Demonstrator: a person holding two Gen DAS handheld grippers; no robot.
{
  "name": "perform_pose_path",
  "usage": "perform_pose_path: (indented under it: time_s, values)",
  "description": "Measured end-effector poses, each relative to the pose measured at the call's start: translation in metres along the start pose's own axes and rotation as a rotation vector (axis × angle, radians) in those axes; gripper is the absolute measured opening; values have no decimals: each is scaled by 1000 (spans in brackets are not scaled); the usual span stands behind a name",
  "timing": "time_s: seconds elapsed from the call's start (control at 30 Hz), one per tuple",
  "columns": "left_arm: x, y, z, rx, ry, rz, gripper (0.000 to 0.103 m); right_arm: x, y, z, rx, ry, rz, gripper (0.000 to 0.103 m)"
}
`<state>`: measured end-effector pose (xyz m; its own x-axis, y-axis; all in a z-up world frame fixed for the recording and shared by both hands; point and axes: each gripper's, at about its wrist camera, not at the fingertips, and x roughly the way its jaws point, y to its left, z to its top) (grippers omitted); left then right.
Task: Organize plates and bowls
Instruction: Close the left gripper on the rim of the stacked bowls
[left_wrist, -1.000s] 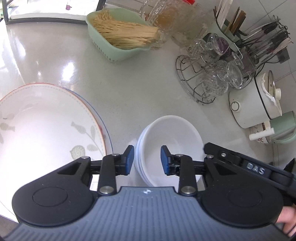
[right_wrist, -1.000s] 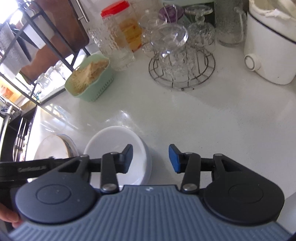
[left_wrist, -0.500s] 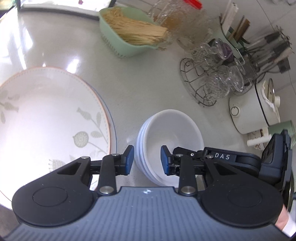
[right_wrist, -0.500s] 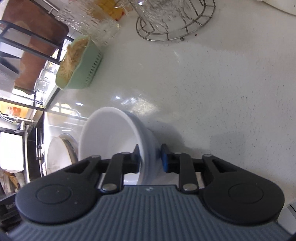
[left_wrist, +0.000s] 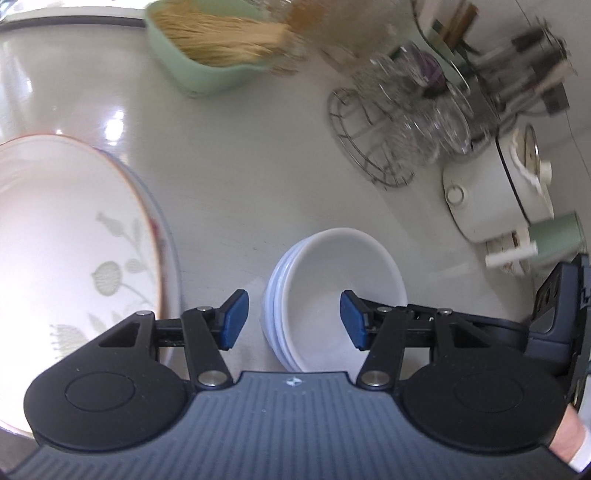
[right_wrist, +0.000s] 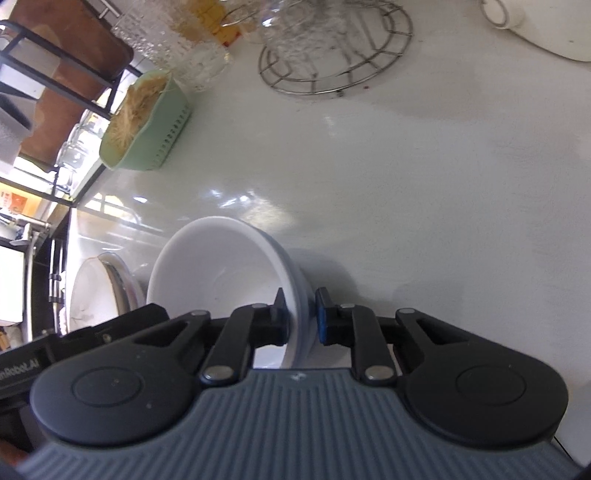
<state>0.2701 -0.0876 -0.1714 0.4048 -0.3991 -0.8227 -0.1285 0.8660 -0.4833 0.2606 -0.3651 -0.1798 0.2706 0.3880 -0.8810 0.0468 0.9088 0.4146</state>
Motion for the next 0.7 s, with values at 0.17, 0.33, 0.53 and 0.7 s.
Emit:
perform_pose_path:
  time_s: [0.17,0.33,0.53,0.7]
  values:
    - [16,-5,-2,6,53,-21,59,-5,-9,-2,22,-9,-19,17]
    - [29,-11,-6,25,91,-28,52,-6,-13,-5,22,0,-25,17]
    - [41,-14,-10,56,127,2,42,-6,-13,-6,20,-5,-29,15]
    - [48,-15,-11,78,128,23,37,-4,-10,-6,-12,-8,-34,16]
